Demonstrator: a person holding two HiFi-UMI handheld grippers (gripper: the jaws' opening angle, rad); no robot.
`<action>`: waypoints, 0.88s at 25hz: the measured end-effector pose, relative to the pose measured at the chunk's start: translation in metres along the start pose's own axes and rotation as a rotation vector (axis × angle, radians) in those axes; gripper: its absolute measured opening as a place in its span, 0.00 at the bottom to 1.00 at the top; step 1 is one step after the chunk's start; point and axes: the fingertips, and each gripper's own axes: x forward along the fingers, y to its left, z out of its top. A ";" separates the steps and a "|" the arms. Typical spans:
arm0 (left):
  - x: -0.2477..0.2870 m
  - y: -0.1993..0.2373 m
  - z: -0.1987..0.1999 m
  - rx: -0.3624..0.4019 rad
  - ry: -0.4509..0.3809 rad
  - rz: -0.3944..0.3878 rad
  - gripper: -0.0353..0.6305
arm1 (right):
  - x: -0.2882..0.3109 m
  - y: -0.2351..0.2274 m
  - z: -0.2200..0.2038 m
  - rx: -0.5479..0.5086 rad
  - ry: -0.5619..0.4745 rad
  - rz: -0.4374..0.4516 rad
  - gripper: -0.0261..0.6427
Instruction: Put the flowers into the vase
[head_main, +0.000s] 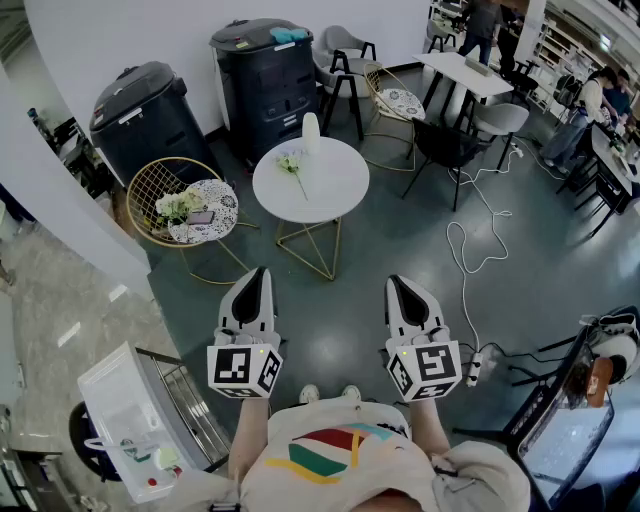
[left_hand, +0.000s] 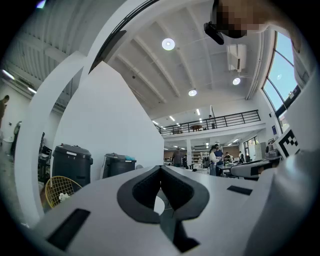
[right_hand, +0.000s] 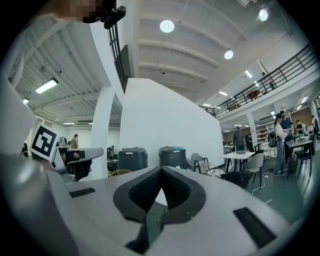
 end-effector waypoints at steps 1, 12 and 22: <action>0.001 0.001 -0.001 -0.001 0.001 0.002 0.06 | 0.000 -0.001 -0.001 0.000 0.002 0.000 0.06; 0.013 -0.005 -0.004 -0.001 0.006 0.009 0.06 | 0.003 -0.017 -0.005 -0.001 0.002 -0.003 0.06; 0.018 -0.027 -0.020 0.015 0.014 0.053 0.06 | -0.013 -0.055 -0.022 0.014 -0.002 -0.001 0.06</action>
